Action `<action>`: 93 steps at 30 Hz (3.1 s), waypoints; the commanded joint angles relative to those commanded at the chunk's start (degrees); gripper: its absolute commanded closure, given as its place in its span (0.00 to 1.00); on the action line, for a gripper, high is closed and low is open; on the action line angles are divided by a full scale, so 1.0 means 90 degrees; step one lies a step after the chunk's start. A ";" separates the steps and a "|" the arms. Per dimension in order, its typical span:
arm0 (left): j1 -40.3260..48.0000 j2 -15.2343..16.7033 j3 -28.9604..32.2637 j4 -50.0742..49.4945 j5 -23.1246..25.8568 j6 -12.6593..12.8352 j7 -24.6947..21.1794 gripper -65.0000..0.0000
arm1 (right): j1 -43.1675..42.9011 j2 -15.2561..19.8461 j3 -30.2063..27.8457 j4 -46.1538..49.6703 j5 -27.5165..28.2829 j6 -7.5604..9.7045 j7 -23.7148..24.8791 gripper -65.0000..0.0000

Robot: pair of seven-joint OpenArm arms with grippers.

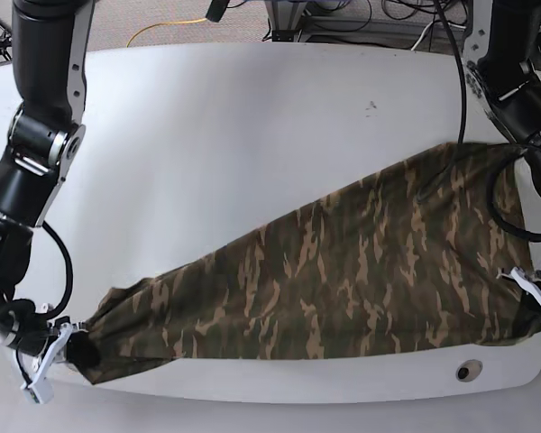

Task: Fold the T-shirt properly
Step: 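Lift the shirt edge with both grippers and swing it over the table, then lay the shirt flat, dragging the held edge away from the table center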

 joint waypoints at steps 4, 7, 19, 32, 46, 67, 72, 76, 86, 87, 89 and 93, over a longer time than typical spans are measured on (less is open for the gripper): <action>-0.0684 -0.0234 0.0029 -0.0020 0.0059 0.0000 0.0000 0.99 | 0.0899 0.0205 -0.0488 -0.0186 0.0000 0.0000 -0.0020 1.00; -0.1260 -0.0371 0.0039 -0.0186 0.0186 0.0000 0.0000 0.99 | 0.1729 0.0244 -0.0752 -0.0821 0.0010 0.0000 -0.0049 1.00; -0.1954 -0.0625 0.0029 -0.0625 0.0186 0.0000 0.0000 0.98 | 0.2025 0.0488 -0.0869 -0.1573 0.0029 0.0000 -0.0322 1.00; -0.0361 -0.0420 -0.0029 -0.0576 0.0156 0.0000 -0.0029 0.98 | 0.0977 0.0684 -0.0684 -0.0479 0.0234 0.0000 -0.0479 1.00; 0.2178 -0.0117 -0.0293 0.0557 -0.0088 0.0000 -0.0029 0.98 | -0.2276 0.0781 0.0713 0.0762 0.0918 0.0000 -0.0606 1.00; 0.5480 0.0449 -0.2051 0.0733 -0.0293 0.0000 -0.0039 0.98 | -0.6740 0.0361 0.2403 0.2120 0.1485 0.0000 -0.0596 1.00; 0.5812 0.0410 -0.2090 0.0254 -0.0293 0.0000 -0.0059 0.98 | -0.7355 0.0352 0.2413 0.2120 0.1455 0.0000 -0.0557 1.00; 0.5988 0.0400 -0.2090 -0.0078 -0.0107 0.0000 -0.0420 0.98 | -0.7678 0.0352 0.2413 0.2081 0.1446 0.0000 -0.0400 1.00; 0.6125 0.0440 -0.2081 -0.0469 0.0811 0.0000 -0.0801 0.98 | -0.8137 0.0225 0.2422 0.2081 0.1465 0.0000 -0.0391 0.88; 0.6125 0.0440 -0.2090 -0.0469 0.0889 0.0000 -0.0801 0.98 | -0.8166 0.0225 0.2422 0.2081 0.1475 0.0000 -0.0391 0.84; 0.6125 0.0449 -0.2090 -0.0469 0.0996 0.0000 -0.0801 0.97 | -0.8205 0.0205 0.2422 0.2081 0.1485 0.0000 -0.0391 0.74; 0.6134 0.0420 -0.2042 -0.0449 0.1026 0.0000 -0.0791 0.83 | -0.8205 0.0098 0.2422 0.2100 0.1504 0.0000 -0.0391 0.48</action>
